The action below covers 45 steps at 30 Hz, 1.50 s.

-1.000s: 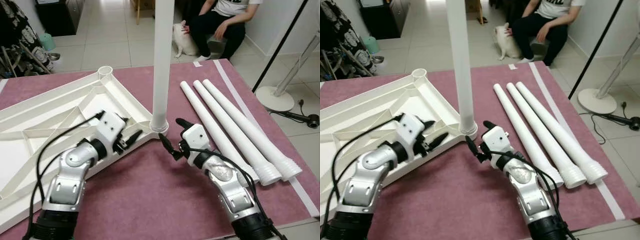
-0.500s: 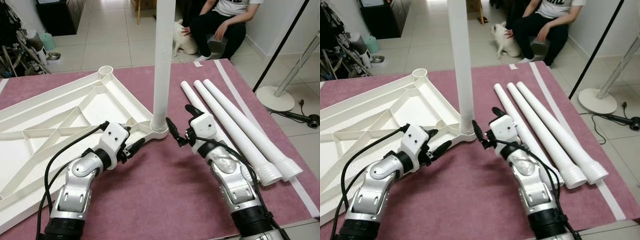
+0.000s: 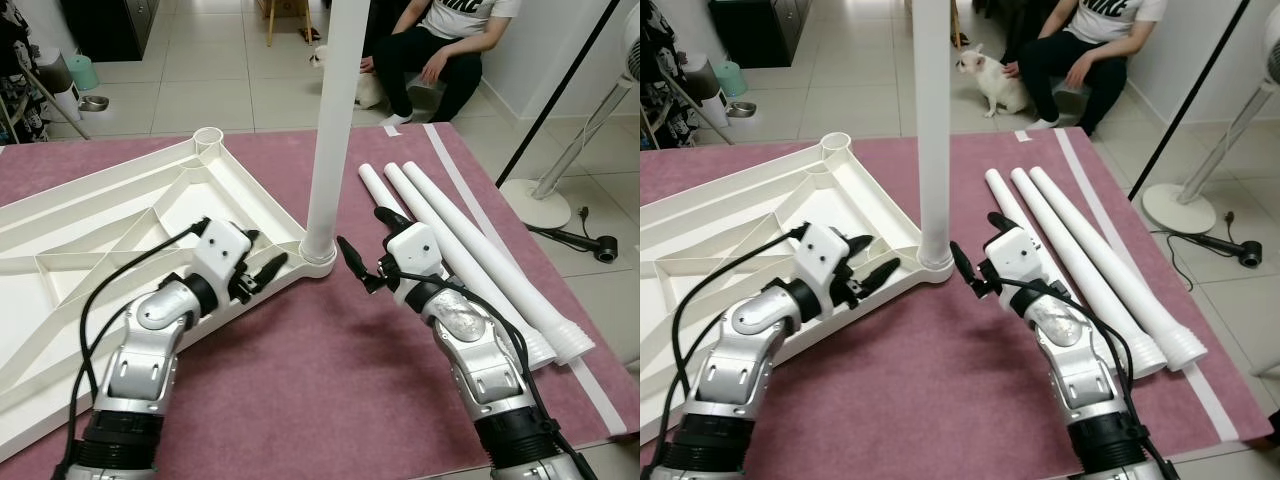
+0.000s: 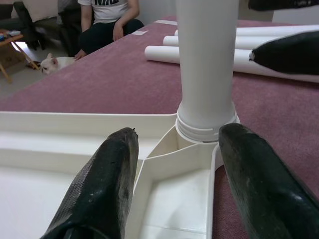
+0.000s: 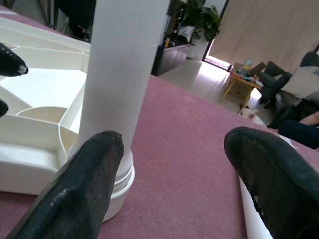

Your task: Building children table

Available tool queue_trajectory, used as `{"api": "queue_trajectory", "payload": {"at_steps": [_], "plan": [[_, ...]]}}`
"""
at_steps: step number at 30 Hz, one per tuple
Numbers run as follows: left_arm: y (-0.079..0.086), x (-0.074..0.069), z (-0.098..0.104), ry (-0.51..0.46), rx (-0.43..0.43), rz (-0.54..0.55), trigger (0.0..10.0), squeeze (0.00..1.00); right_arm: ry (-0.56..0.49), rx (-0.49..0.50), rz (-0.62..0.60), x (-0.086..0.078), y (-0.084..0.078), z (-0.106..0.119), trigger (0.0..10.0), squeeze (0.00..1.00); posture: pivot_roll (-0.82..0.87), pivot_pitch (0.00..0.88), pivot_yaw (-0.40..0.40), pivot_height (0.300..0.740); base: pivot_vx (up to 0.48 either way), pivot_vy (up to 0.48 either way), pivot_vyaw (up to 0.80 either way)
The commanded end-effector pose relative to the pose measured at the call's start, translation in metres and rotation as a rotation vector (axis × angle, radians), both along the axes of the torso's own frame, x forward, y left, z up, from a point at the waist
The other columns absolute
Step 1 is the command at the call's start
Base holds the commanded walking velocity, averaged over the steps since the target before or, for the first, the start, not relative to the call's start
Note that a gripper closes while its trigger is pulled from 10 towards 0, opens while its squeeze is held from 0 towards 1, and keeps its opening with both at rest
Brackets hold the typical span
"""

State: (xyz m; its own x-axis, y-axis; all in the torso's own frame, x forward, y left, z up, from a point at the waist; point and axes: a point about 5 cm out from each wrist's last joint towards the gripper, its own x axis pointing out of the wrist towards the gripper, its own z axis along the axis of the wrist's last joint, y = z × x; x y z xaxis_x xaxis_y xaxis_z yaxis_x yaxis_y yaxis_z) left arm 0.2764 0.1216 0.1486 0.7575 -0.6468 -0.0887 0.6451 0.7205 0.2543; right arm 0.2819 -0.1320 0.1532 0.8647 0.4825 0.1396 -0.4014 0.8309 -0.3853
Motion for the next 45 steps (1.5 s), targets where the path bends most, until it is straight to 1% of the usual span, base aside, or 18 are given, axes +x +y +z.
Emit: {"api": "queue_trajectory", "payload": {"at_steps": [1,3,7,8,9,12,13,14,18,20,23,26,29,33,36,40,41,45], "plan": [[0.002,-0.002,0.0,-0.006,0.037,-0.014,10.0,0.0,-0.011,0.0,0.008,0.001,0.006,0.003,10.0,0.0,-0.05,0.0,0.006,0.74,0.0,0.0,0.0],[0.002,-0.003,0.001,-0.011,0.052,-0.028,10.0,0.0,-0.011,0.005,0.011,0.002,0.007,0.003,10.0,0.0,-0.05,0.0,0.006,0.74,0.0,0.0,0.0],[0.023,-0.005,0.008,-0.026,0.251,-0.141,10.0,0.0,0.008,-0.013,0.114,0.003,0.024,-0.002,10.0,0.0,0.0,0.0,0.019,0.74,0.0,0.0,0.0],[0.034,-0.008,0.009,0.005,0.341,-0.197,10.0,0.0,0.006,-0.032,0.15,0.005,0.03,-0.001,10.0,0.0,0.0,0.0,0.019,0.74,0.0,0.0,0.0],[0.034,-0.008,0.009,0.005,0.341,-0.197,10.0,0.0,0.006,-0.032,0.15,0.005,0.03,-0.001,10.0,0.0,0.0,0.0,0.019,0.74,0.0,0.0,0.0],[0.057,-0.012,-0.001,0.121,0.45,-0.234,10.0,0.0,0.005,-0.034,0.159,0.009,0.032,0.0,10.0,0.0,0.02,0.0,0.021,0.74,0.0,0.0,0.0],[0.057,-0.012,-0.001,0.121,0.45,-0.234,10.0,0.0,0.005,-0.034,0.159,0.009,0.032,0.0,10.0,0.0,0.02,0.0,0.021,0.74,0.0,0.0,0.0],[0.07,-0.016,-0.006,0.186,0.479,-0.239,10.0,0.0,0.006,-0.034,0.163,0.009,0.033,-0.001,10.0,0.0,0.03,0.0,0.025,0.74,0.0,0.0,0.0],[0.078,-0.02,-0.008,0.23,0.475,-0.24,10.0,0.0,0.007,-0.035,0.164,0.008,0.033,-0.002,10.0,0.0,0.03,0.0,0.025,0.74,0.0,0.0,0.0],[0.087,-0.033,-0.01,0.277,0.484,-0.271,10.0,0.0,0.017,-0.036,0.153,0.006,0.029,-0.006,10.0,0.0,0.03,0.0,0.033,0.74,0.0,0.0,0.0],[0.092,-0.042,-0.01,0.305,0.487,-0.297,10.0,0.0,0.022,-0.038,0.148,0.005,0.028,-0.009,10.0,0.0,0.03,0.0,0.035,0.74,0.0,0.0,0.0],[0.097,-0.039,-0.017,0.311,0.532,-0.255,10.0,0.0,0.024,-0.038,0.145,0.004,0.027,-0.01,10.0,0.0,0.03,0.0,0.034,0.74,0.0,0.0,0.0],[0.091,-0.035,-0.001,0.294,0.384,-0.25,10.0,0.0,0.023,-0.038,0.146,0.005,0.027,-0.01,10.0,0.0,0.03,0.0,0.035,0.74,0.0,0.0,0.0],[0.095,-0.036,0.008,0.287,0.36,-0.259,10.0,0.0,0.023,-0.041,0.143,0.005,0.025,-0.011,10.0,0.0,0.03,0.0,0.04,0.74,0.0,0.0,0.0],[0.095,-0.045,0.021,0.29,0.286,-0.291,10.0,0.0,0.025,-0.04,0.137,0.004,0.024,-0.012,10.0,0.0,0.03,0.0,0.042,0.74,0.0,0.0,0.0],[0.095,-0.056,0.015,0.31,0.352,-0.32,10.0,0.0,0.029,-0.039,0.132,0.003,0.024,-0.014,10.0,0.0,0.03,0.0,0.047,0.74,0.0,0.0,0.0],[0.092,-0.063,0.003,0.329,0.414,-0.335,10.0,0.0,0.031,-0.037,0.129,0.003,0.024,-0.015,10.0,0.0,0.03,0.0,0.048,0.74,0.0,0.0,0.0],[0.085,-0.063,-0.009,0.341,0.43,-0.318,10.0,0.0,0.032,-0.035,0.129,0.003,0.025,-0.015,10.0,0.0,0.04,0.0,0.048,0.74,0.0,0.0,0.0]]}}
